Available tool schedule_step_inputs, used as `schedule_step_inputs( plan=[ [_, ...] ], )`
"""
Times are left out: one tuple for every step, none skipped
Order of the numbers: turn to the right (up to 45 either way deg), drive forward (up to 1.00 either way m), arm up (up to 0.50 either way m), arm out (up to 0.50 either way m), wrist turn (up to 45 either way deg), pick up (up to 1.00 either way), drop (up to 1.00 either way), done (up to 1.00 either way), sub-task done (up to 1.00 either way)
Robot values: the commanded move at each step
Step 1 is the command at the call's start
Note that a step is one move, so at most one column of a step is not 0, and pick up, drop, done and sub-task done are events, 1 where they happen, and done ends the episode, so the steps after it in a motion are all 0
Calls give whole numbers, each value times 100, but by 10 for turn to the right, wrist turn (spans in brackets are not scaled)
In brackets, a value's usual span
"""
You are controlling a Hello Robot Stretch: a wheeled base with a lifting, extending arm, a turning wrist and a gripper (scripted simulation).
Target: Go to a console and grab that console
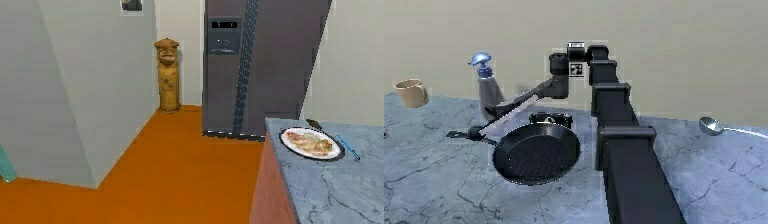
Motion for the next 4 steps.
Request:
schedule_step_inputs(
  plan=[
    [0,0,0,0,450,0,0,0,0],
    [0,0,0,0,450,0,0,0,0],
    [0,0,-12,0,0,0,0,0,0],
    [0,0,0,0,0,100,0,0,0]
  ],
)
